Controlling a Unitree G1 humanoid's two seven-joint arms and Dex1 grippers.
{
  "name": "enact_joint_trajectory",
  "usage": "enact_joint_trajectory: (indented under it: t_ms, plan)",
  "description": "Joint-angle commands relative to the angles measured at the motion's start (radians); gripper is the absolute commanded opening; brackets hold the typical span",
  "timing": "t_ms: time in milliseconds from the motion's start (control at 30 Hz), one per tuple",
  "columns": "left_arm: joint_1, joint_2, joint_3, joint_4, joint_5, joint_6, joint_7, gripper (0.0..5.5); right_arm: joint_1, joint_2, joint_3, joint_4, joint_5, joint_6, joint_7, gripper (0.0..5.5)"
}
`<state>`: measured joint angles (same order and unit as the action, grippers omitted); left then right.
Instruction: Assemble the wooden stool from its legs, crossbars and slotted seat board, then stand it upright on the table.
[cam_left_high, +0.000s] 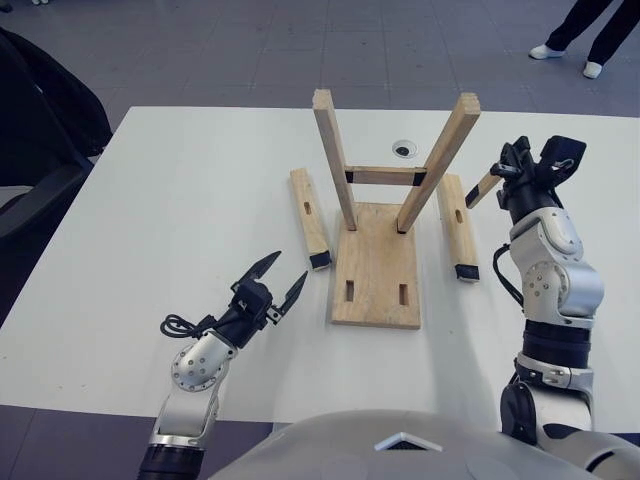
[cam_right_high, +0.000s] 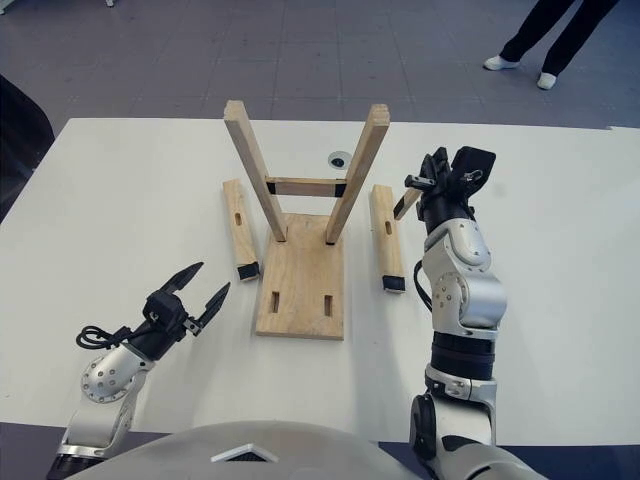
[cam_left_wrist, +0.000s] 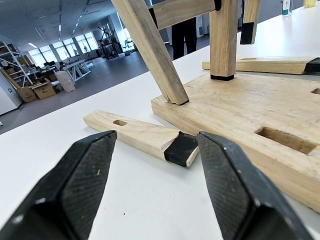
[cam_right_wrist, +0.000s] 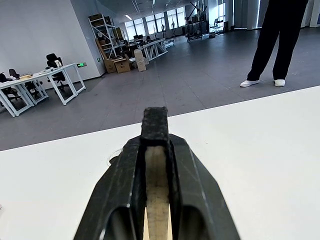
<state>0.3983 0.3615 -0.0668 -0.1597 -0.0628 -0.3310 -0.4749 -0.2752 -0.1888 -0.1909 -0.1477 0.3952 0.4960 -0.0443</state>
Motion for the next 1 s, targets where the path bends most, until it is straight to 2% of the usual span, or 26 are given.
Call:
enact_joint_trajectory:
  t_ms: [33, 433, 667, 800, 1000]
  plan:
    - [0.002, 0.005, 0.000, -0.008, 0.008, 0.013, 0.004, 2.97, 0.012, 0.014, 0.007, 0.013, -0.013, 0.019, 0.011, 0.42]
    - [0.006, 0.004, 0.001, -0.005, 0.007, 0.008, 0.006, 2.97, 0.028, 0.026, 0.021, 0.136, -0.070, -0.020, 0.046, 0.42]
    - [-0.003, 0.002, 0.000, 0.004, 0.009, 0.005, 0.008, 2.97, 0.033, -0.013, 0.105, 0.315, -0.202, -0.112, 0.094, 0.42]
    - [0.007, 0.001, 0.002, 0.003, 0.008, 0.003, 0.011, 2.97, 0.161, -0.029, 0.079, 0.161, -0.174, -0.039, 0.115, 0.42]
    - [0.012, -0.001, 0.001, -0.004, 0.008, 0.007, 0.018, 2.97, 0.298, -0.073, 0.024, -0.213, -0.072, 0.199, 0.127, 0.42]
